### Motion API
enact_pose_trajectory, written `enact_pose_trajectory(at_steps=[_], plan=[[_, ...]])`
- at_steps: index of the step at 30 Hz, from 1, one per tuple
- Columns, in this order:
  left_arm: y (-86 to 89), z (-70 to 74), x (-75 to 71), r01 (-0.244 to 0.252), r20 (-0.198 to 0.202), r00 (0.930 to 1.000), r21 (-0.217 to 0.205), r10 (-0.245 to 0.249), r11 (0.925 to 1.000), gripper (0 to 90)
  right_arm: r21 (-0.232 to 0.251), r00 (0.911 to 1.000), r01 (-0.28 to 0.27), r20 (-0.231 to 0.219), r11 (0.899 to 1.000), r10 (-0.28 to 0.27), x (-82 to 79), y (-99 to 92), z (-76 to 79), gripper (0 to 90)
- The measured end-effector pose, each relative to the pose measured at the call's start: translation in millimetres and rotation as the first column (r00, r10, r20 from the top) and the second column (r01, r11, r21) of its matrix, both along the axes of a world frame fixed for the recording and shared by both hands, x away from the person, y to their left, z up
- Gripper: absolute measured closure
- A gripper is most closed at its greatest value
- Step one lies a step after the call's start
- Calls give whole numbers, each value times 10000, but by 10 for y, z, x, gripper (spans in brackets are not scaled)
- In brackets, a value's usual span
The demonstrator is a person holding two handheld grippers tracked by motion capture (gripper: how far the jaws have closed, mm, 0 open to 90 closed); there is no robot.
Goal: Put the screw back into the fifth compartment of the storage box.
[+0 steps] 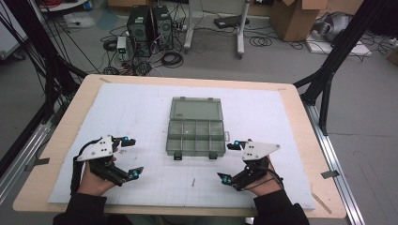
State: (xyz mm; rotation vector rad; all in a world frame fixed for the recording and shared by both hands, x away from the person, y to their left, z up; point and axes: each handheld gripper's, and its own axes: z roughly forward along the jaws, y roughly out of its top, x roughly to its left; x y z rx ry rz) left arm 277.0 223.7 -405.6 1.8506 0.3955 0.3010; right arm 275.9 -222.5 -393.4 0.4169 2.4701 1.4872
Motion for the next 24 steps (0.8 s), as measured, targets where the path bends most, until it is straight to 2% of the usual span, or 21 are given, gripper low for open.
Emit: enact_pose_trajectory(at_steps=[4, 13, 14, 18, 19, 24], plan=[[6, 3, -1, -13, 8, 10000, 8, 13, 10000, 18, -376, 9994, -315, -151, 9988, 309, 30, 98, 25, 2], [-6, 3, -1, 16, 7, 10000, 51, -16, 10000, 18, -1210, 9962, -873, -90, 9888, 869, 42, 241, 52, 40], [-4, 5, -2, -10, 31, 10000, 63, 9, 10000, 18, -1405, 9952, -982, -86, 9852, 979, 44, 272, 63, 41], [0, 10, -4, 6, 50, 10000, 35, -6, 10000, 18, -1620, 9936, -1124, -93, 9804, 1124, 46, 322, 74, 41], [1, 11, -5, 4, 41, 10000, 43, -5, 10000, 18, -1845, 9925, -1212, -90, 9753, 1217, 49, 349, 80, 42], [0, 9, 1, 13, 50, 10000, 56, -13, 10000, 18, -2259, 9888, -1482, -179, 9628, 1480, 60, 429, 85, 47]])
